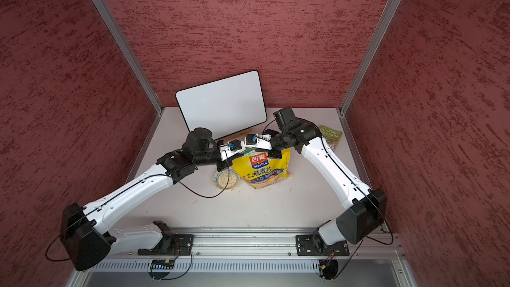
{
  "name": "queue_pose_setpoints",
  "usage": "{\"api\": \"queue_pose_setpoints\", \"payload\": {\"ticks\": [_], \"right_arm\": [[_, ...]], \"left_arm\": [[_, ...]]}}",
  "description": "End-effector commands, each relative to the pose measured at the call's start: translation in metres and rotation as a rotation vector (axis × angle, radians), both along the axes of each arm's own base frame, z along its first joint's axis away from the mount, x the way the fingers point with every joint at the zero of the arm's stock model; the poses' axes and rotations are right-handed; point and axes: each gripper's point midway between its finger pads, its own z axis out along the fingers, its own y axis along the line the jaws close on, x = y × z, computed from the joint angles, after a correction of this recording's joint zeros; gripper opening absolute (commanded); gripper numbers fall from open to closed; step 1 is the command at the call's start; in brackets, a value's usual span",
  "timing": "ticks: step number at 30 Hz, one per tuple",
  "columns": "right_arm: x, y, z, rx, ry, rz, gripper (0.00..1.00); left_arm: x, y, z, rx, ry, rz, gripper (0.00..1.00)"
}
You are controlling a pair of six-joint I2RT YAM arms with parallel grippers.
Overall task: Pour the oats into the breakfast bowl
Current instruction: Close the oats bag at the center of the board.
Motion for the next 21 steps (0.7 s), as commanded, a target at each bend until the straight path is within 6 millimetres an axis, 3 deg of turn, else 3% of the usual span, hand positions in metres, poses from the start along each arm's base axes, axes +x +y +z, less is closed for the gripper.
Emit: {"api": "queue_pose_setpoints", "payload": {"ticks": [1, 4, 5, 8, 13, 19, 21], "right_arm": [[-0.006, 0.013, 0.015, 0.065, -0.024, 0.042, 0.00], [-0.008, 0.010, 0.017, 0.061, -0.036, 0.037, 0.00], [-0.009, 0.006, 0.020, 0.061, -0.051, 0.031, 0.00], [-0.008, 0.000, 0.021, 0.052, -0.052, 0.019, 0.00], [-0.010, -0.002, 0.023, 0.053, -0.052, 0.016, 0.00], [-0.009, -0.001, 0.023, 0.057, -0.045, 0.011, 0.00], [-0.009, 0.001, 0.025, 0.074, -0.044, 0.012, 0.06]], "left_arm": [[-0.002, -0.005, 0.025, -0.070, -0.064, -0.028, 0.00], [-0.003, -0.002, 0.021, -0.056, -0.057, -0.017, 0.38], [-0.003, 0.001, 0.019, -0.050, -0.055, -0.008, 0.46], [-0.005, 0.010, 0.012, -0.038, -0.058, 0.016, 0.53], [-0.007, 0.021, 0.003, -0.026, -0.031, 0.049, 0.47], [-0.002, 0.025, -0.002, -0.009, -0.019, 0.076, 0.12], [-0.002, 0.025, -0.002, -0.010, -0.017, 0.076, 0.02]]}}
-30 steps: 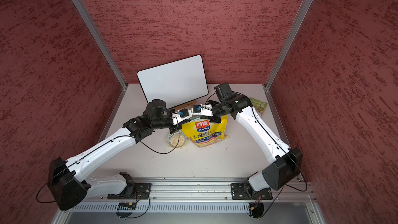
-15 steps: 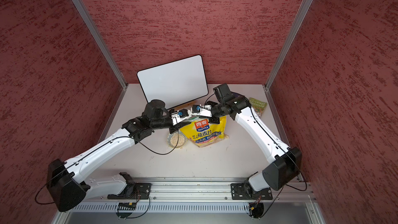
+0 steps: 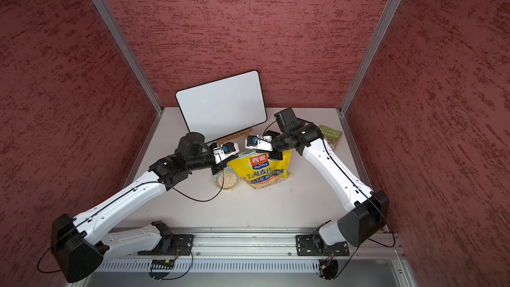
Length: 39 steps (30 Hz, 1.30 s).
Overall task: Pour the oats into the breakfast bowl
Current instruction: Close the oats bag at the center of the board.
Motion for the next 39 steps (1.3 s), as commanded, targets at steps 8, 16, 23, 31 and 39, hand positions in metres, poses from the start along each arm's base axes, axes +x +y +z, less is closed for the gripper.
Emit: {"api": "queue_pose_setpoints", "payload": {"ticks": [8, 16, 23, 31, 39], "right_arm": [[-0.007, 0.024, 0.022, 0.098, -0.044, 0.049, 0.27], [-0.001, 0.031, 0.005, 0.068, -0.020, 0.053, 0.25], [-0.003, 0.026, -0.010, 0.034, -0.006, 0.047, 0.18], [-0.005, 0.014, 0.005, 0.039, -0.045, 0.034, 0.00], [-0.007, 0.016, 0.012, 0.065, -0.020, 0.036, 0.04]], "left_arm": [[0.004, -0.005, 0.010, -0.049, -0.026, -0.007, 0.00], [0.002, -0.007, 0.015, -0.076, -0.032, -0.021, 0.00], [0.004, -0.006, 0.016, -0.100, -0.030, -0.015, 0.00], [0.003, 0.006, 0.008, -0.077, -0.034, 0.033, 0.35], [0.000, 0.016, -0.006, -0.062, -0.012, 0.062, 0.38]]}}
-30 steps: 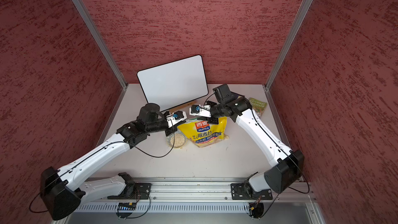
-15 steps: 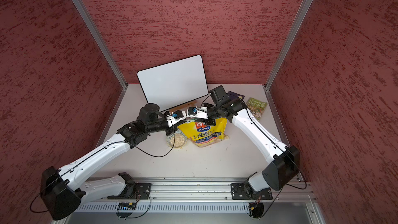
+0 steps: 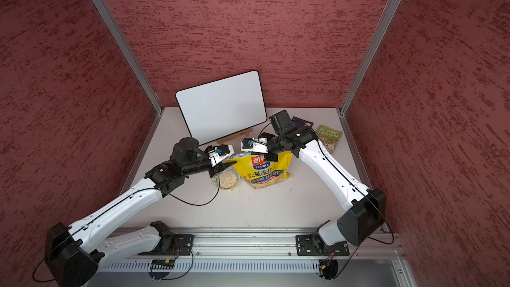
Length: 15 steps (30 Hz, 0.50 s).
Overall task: Pour the oats into the breakfast bowl
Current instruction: Close the oats bag at the center of the board.
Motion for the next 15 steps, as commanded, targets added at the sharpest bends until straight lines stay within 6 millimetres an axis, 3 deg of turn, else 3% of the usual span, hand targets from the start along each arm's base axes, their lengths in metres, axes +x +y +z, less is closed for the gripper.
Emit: {"api": "queue_pose_setpoints", "payload": {"ticks": [1, 7, 13, 15], "right_arm": [[-0.005, 0.002, 0.019, 0.051, -0.012, 0.006, 0.06], [-0.007, 0.017, 0.021, 0.088, -0.013, 0.029, 0.22], [-0.003, 0.032, 0.009, 0.091, 0.012, 0.050, 0.25], [-0.003, 0.034, 0.005, 0.083, 0.021, 0.052, 0.18]], "left_arm": [[0.003, 0.003, 0.000, -0.001, -0.002, 0.016, 0.31], [0.000, -0.003, 0.007, -0.028, -0.008, -0.019, 0.00], [-0.001, -0.007, 0.010, -0.046, 0.000, -0.038, 0.00], [-0.001, -0.007, 0.009, -0.046, 0.003, -0.037, 0.00]]}}
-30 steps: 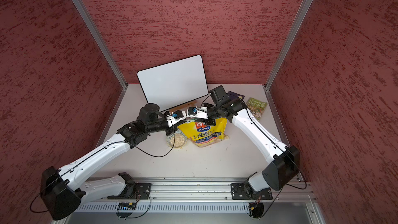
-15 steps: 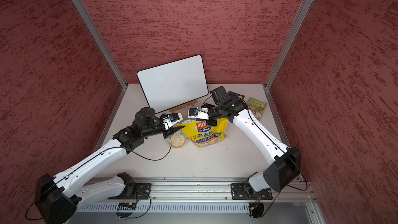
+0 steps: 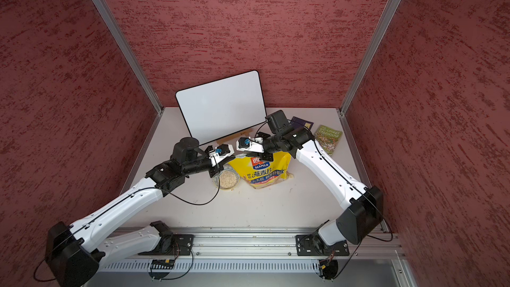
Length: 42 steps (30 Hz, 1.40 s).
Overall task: Pour the oats into the breakfast bowl
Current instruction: Close the oats bag at the center of the board.
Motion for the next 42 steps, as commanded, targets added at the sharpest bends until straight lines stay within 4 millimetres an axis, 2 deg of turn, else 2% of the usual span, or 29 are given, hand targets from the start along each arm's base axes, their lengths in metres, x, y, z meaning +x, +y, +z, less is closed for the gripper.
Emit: {"api": "queue_pose_setpoints", "payload": {"ticks": [1, 2, 3, 5, 7, 8, 10, 11, 13, 17, 19, 22, 26, 28, 31, 36, 37, 40, 42], "right_arm": [[0.001, 0.009, 0.000, 0.018, 0.015, 0.011, 0.10], [0.001, 0.008, -0.001, 0.011, 0.012, 0.013, 0.02], [0.001, 0.007, -0.001, 0.005, 0.009, 0.013, 0.00], [0.000, 0.004, 0.000, -0.005, -0.006, 0.009, 0.00], [0.000, 0.002, 0.002, -0.005, -0.019, 0.007, 0.00], [-0.001, 0.002, 0.004, -0.001, -0.021, 0.007, 0.00], [-0.002, 0.004, 0.006, 0.010, -0.013, 0.008, 0.00], [-0.002, 0.004, 0.007, 0.017, -0.007, 0.009, 0.00], [-0.003, 0.005, 0.006, 0.019, 0.000, 0.009, 0.01], [-0.002, 0.008, 0.005, 0.025, 0.006, 0.007, 0.06], [-0.003, 0.012, 0.006, 0.037, 0.007, 0.010, 0.12], [-0.004, 0.019, 0.006, 0.051, 0.006, 0.022, 0.21], [-0.004, 0.029, 0.004, 0.061, 0.010, 0.036, 0.23], [-0.004, 0.032, 0.004, 0.063, 0.011, 0.041, 0.19], [-0.004, 0.031, -0.001, 0.043, 0.012, 0.044, 0.00], [-0.001, 0.017, -0.007, -0.026, -0.011, 0.016, 0.00], [0.001, 0.013, -0.006, -0.027, -0.019, 0.006, 0.00], [0.007, 0.004, -0.003, -0.037, -0.045, -0.018, 0.15], [0.011, -0.001, -0.005, -0.059, -0.057, -0.026, 0.18]], "left_arm": [[0.000, -0.004, 0.010, -0.035, -0.005, -0.017, 0.00], [0.001, -0.003, 0.010, -0.034, -0.008, -0.010, 0.00], [0.002, -0.002, 0.010, -0.032, -0.008, -0.004, 0.07], [0.002, 0.001, 0.009, -0.025, -0.017, 0.011, 0.27], [0.004, 0.005, 0.005, -0.018, -0.022, 0.030, 0.39], [0.004, 0.006, 0.003, -0.014, -0.022, 0.037, 0.43], [0.005, 0.008, -0.003, -0.008, -0.017, 0.053, 0.44], [0.006, 0.011, -0.006, -0.004, -0.014, 0.065, 0.43], [0.006, 0.013, -0.010, 0.000, -0.007, 0.073, 0.34], [0.006, 0.015, -0.006, -0.007, -0.017, 0.078, 0.09], [0.005, 0.013, -0.002, -0.019, -0.025, 0.069, 0.00], [0.004, 0.011, 0.003, -0.040, -0.030, 0.054, 0.00], [0.003, 0.008, 0.005, -0.052, -0.027, 0.039, 0.00], [0.003, 0.007, 0.006, -0.054, -0.023, 0.035, 0.00], [0.003, 0.007, 0.006, -0.055, -0.024, 0.034, 0.00], [0.001, 0.009, 0.007, -0.054, -0.032, 0.036, 0.00], [0.001, 0.010, 0.007, -0.054, -0.034, 0.038, 0.00], [0.001, 0.010, 0.007, -0.056, -0.033, 0.038, 0.00], [0.000, 0.010, 0.007, -0.057, -0.032, 0.036, 0.00]]}}
